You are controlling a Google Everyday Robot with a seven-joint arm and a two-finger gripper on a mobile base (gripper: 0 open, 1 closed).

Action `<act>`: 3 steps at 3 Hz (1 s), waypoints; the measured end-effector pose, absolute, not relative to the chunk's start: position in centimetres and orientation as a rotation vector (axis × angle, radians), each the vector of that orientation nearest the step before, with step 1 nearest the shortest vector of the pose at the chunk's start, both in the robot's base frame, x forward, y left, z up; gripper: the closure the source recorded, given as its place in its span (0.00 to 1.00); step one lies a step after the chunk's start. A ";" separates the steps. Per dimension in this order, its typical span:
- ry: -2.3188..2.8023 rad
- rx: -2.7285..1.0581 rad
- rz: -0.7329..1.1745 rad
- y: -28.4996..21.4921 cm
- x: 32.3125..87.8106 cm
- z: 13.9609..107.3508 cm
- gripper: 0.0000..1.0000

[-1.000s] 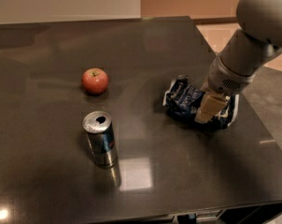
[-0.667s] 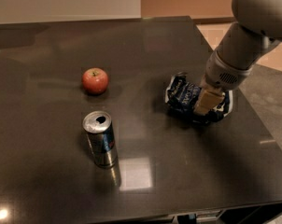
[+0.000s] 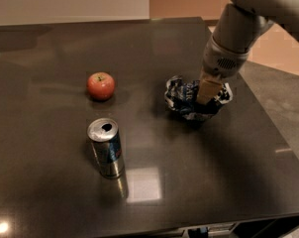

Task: Move blue chip bag near apple

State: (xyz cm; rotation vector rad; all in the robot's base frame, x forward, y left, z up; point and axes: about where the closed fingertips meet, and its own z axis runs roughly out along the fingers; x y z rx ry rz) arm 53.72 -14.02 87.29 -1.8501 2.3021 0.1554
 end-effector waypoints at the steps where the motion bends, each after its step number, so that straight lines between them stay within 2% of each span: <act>1: 2.246 -1.908 0.166 -11.5 55.3 88.0 1.00; 3: 2.162 -1.957 0.214 -7.5 57.8 88.3 1.00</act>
Offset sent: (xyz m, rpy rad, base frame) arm 0.0385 0.0692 0.0136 0.0460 0.0057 0.1381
